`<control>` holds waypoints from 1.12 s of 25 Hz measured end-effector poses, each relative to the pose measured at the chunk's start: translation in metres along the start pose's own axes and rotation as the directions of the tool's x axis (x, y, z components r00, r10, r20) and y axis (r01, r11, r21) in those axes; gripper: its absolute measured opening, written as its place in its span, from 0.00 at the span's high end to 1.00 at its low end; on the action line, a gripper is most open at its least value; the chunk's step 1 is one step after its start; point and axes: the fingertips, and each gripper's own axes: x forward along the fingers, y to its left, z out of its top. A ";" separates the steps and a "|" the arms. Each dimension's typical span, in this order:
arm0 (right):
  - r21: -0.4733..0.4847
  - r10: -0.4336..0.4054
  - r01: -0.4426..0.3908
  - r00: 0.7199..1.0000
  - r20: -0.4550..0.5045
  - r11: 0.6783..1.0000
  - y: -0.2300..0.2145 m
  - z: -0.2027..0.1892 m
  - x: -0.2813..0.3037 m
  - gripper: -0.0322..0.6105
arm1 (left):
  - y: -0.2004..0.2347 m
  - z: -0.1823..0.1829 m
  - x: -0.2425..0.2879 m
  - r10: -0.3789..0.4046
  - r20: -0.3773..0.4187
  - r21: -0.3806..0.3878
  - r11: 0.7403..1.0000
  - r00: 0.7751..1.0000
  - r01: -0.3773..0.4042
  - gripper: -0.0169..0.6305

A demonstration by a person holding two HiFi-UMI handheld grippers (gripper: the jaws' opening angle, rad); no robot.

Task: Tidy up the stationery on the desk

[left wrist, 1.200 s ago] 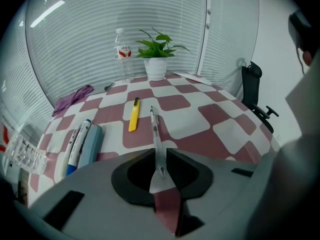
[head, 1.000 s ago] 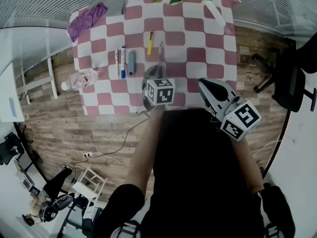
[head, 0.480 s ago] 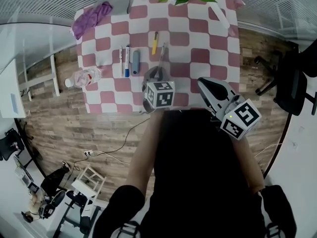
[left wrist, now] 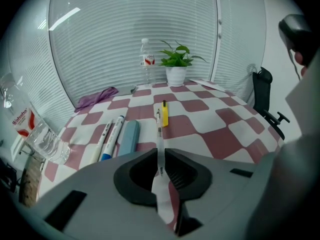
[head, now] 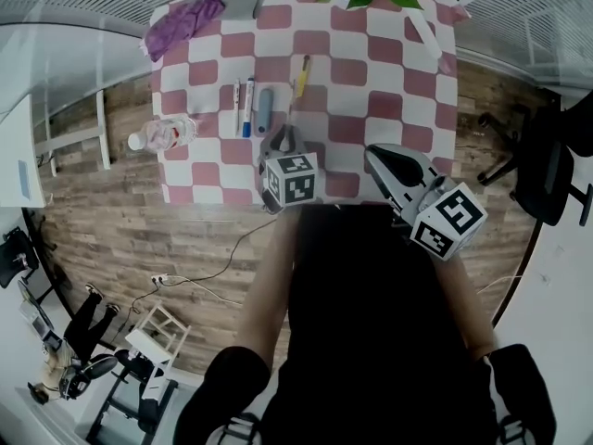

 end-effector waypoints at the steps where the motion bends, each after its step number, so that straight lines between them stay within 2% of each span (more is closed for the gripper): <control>1: -0.002 0.001 -0.001 1.000 -0.002 1.000 0.001 0.000 0.001 0.92 | 0.003 -0.002 0.001 0.006 -0.006 -0.009 1.000 1.000 -0.006 0.87; 10: -0.010 -0.004 0.004 1.000 -0.020 1.000 0.004 -0.004 0.003 0.92 | 0.011 -0.009 0.009 0.020 -0.031 -0.033 0.999 0.999 -0.021 0.87; 28: -0.009 -0.005 0.005 1.000 0.002 1.000 0.003 0.000 -0.002 0.92 | 0.013 -0.010 0.003 0.063 -0.037 -0.006 0.998 0.997 -0.063 0.86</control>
